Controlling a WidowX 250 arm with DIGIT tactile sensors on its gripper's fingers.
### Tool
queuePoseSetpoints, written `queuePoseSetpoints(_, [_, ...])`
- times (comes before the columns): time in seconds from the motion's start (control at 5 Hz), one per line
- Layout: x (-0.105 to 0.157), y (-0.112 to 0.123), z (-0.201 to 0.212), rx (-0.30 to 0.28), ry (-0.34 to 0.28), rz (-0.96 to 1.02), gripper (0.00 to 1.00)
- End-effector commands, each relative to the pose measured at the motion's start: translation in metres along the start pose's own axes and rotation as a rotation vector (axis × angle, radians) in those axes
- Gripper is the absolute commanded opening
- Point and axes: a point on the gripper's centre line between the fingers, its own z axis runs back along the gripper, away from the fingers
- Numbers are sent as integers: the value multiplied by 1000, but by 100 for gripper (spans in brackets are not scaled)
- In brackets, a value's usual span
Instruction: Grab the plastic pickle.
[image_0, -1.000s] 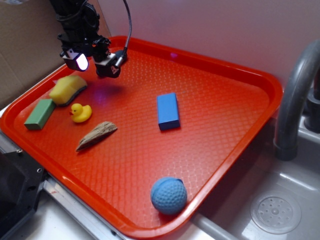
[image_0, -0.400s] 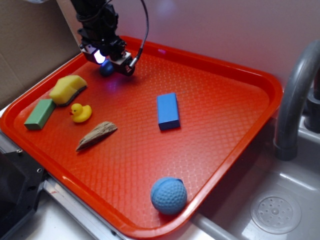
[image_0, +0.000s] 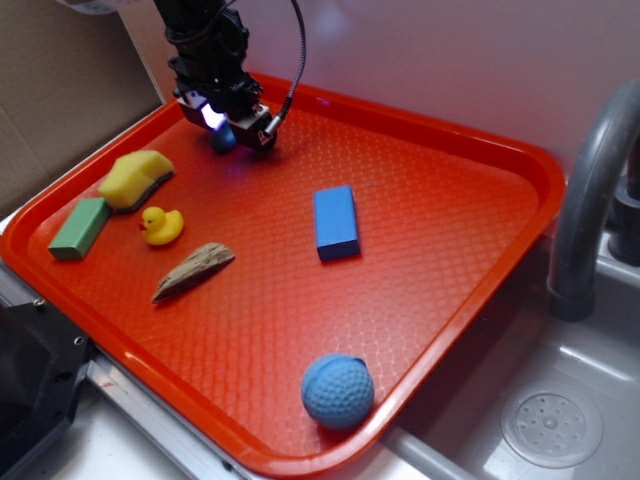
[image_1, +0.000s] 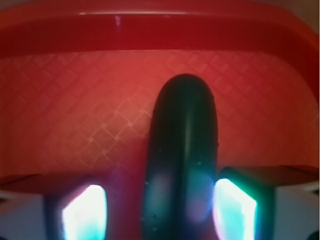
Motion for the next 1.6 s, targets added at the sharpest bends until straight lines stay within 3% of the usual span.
queuePoseSetpoints(0.0, [9, 1, -2, 12, -25, 7, 0])
queuePoseSetpoints(0.2, [6, 1, -8, 20, -37, 22, 0])
queuePoseSetpoints(0.6, [-14, -12, -11, -2, 9, 48, 0])
queuePoseSetpoints(0.8, [-38, -32, 37, -71, 26, 55, 0])
queuePoseSetpoints(1.0, [-59, -61, 93, -156, -27, 39, 0])
queuePoseSetpoints(1.2, [-70, -83, 146, -158, -73, 34, 0])
queuePoseSetpoints(1.4, [-72, -90, 183, -135, -95, 15, 0])
